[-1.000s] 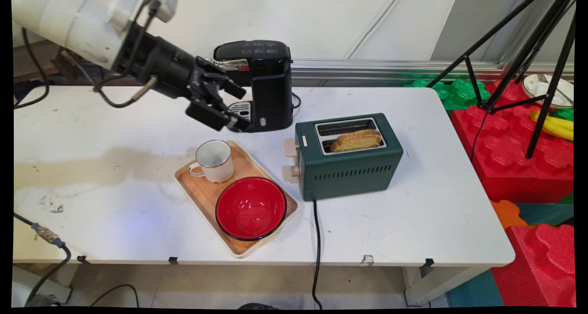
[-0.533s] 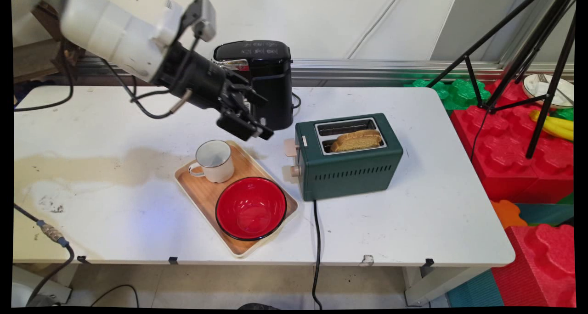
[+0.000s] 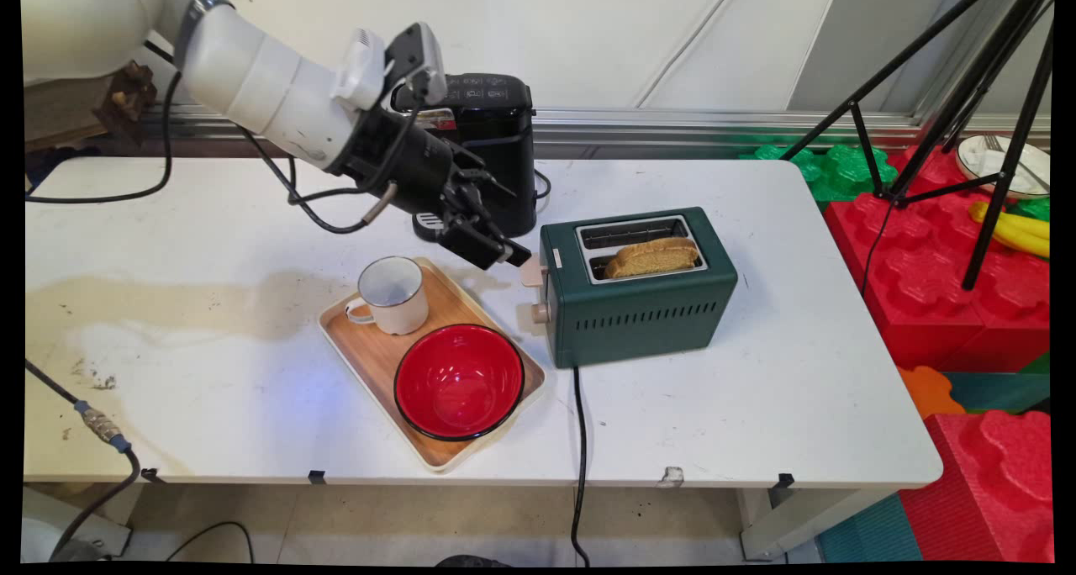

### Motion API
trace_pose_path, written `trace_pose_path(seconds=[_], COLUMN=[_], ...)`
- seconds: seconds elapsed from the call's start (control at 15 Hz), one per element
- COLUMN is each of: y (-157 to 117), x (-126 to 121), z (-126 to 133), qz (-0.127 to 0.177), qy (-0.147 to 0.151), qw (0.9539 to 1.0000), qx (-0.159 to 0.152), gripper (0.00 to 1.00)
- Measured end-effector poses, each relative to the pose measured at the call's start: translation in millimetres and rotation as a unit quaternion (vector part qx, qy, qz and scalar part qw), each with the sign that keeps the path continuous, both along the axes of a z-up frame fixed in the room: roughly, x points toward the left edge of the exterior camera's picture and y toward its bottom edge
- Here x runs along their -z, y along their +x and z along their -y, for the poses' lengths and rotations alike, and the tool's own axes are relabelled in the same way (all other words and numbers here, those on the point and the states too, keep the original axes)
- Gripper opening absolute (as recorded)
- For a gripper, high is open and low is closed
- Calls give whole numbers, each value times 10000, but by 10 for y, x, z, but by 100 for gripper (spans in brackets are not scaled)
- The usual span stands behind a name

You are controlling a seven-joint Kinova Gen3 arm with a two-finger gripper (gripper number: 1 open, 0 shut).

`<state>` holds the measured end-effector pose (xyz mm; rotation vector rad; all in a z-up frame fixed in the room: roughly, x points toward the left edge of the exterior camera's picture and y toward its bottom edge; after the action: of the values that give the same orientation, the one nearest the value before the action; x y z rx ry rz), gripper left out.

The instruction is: Press the toaster switch

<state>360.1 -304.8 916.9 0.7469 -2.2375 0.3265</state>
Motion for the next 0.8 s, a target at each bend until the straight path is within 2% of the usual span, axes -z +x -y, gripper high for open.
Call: trace_pose_path(seconds=[0.13,0.2,0.8], y=[-37,-54,-169], x=[51,74,228], z=[32,47,134], qz=[41,60,128], qy=[-11,-19,4], qw=[10000,10000,9999], qx=[10,18,-86], gripper=[100,0,0])
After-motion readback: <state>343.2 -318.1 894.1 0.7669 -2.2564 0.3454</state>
